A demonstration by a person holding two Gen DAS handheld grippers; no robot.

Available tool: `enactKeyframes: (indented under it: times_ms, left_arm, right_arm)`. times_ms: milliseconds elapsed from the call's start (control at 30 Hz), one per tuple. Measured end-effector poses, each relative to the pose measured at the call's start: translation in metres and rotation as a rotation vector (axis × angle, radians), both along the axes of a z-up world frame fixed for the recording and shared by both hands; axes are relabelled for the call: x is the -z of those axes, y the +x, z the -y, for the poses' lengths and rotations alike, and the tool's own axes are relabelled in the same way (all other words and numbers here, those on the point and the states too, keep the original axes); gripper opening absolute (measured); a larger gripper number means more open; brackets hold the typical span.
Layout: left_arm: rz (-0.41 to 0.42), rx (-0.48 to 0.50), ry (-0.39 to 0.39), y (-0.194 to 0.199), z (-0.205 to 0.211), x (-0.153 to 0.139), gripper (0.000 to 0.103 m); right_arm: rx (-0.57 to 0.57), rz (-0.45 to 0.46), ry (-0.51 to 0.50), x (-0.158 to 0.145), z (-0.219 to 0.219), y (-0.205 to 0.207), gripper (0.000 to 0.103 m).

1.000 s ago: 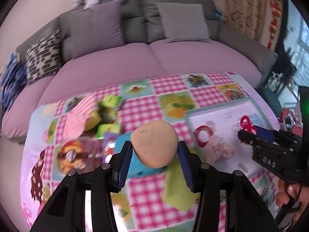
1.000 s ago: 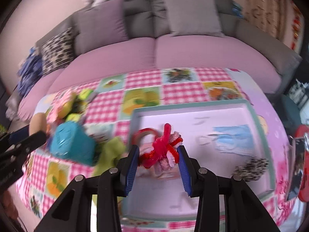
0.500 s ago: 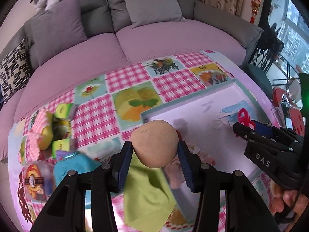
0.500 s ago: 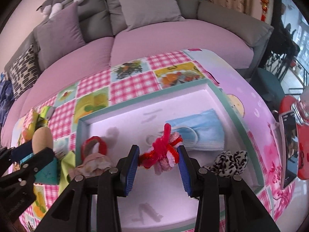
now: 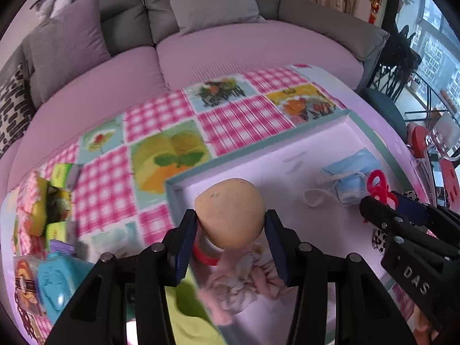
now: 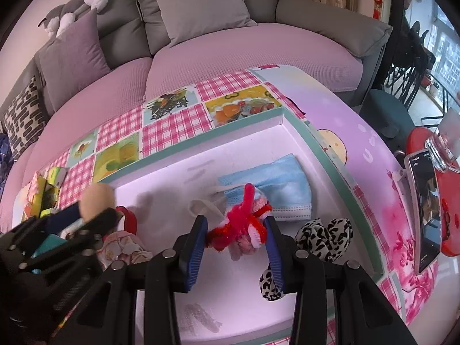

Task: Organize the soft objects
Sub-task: 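Carry the beige sponge and red fuzzy toy over the white tray, then open both tools to release the sponge and red toy into the tray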

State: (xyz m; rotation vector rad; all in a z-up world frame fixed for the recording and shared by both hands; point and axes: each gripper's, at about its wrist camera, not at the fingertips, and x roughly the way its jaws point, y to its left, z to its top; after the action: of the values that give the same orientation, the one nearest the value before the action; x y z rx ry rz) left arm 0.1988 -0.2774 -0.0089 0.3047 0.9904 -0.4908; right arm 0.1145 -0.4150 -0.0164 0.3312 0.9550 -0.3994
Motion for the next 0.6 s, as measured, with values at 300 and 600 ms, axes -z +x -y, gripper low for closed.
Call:
enactKeyframes:
  times_ms: [300, 600]
  left_arm:
    - [-0.038, 0.016, -0.003, 0.003, 0.021, 0.016, 0.050]
    - [-0.050, 0.015, 0.010, 0.005, 0.027, 0.022, 0.050]
  right_arm:
    - [0.020, -0.014, 0.005, 0.002, 0.006, -0.003, 0.043]
    - [0.034, -0.022, 0.012, 0.002, 0.011, -0.006, 0.044]
